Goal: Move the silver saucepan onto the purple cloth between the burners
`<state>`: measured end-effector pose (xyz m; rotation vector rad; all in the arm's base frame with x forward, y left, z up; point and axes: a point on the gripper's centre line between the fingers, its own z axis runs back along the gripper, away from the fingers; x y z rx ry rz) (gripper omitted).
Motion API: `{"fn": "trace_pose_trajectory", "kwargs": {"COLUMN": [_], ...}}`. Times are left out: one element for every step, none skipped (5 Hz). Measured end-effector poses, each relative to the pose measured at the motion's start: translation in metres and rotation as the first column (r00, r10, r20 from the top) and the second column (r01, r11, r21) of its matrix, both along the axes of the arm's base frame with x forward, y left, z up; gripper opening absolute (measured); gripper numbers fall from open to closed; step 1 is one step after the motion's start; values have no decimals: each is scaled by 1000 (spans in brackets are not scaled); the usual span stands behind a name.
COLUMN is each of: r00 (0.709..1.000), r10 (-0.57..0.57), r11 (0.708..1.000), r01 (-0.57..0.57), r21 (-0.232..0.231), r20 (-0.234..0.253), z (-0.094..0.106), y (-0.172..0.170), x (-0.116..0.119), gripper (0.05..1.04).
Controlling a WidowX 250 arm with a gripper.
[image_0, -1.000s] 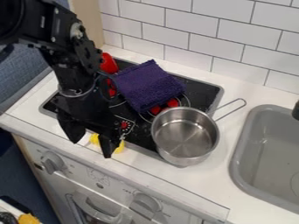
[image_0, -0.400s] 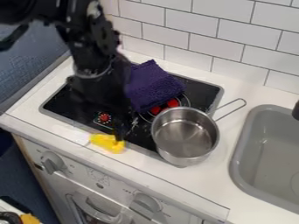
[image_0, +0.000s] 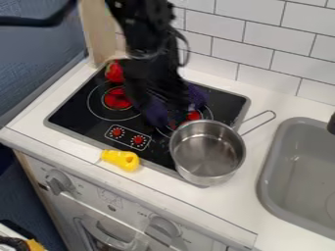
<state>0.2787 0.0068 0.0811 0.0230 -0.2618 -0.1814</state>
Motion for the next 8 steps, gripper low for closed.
{"fn": "trace_pose_trajectory", "kwargs": {"r00": [999, 994, 987, 982, 987, 989, 987, 983], "r10": [34, 45, 38, 31, 25, 21, -21, 10], "r11": [999, 999, 999, 1000, 1000, 999, 998, 997], "r01": [-34, -43, -33, -30, -27, -24, 11, -25], "r21": [3, 26, 30, 9, -12, -22, -61, -78], "r20": [-42, -96, -155, -187, -161, -146, -159, -182], "z": [-14, -33, -56, -72, -73, -72, -72, -65], "y": [-17, -16, -16, -16, -19, -20, -25, -25], "x": [12, 14, 13, 13, 20, 20, 18, 15], "gripper": [1000, 1000, 1000, 972, 705, 404, 191, 85]}}
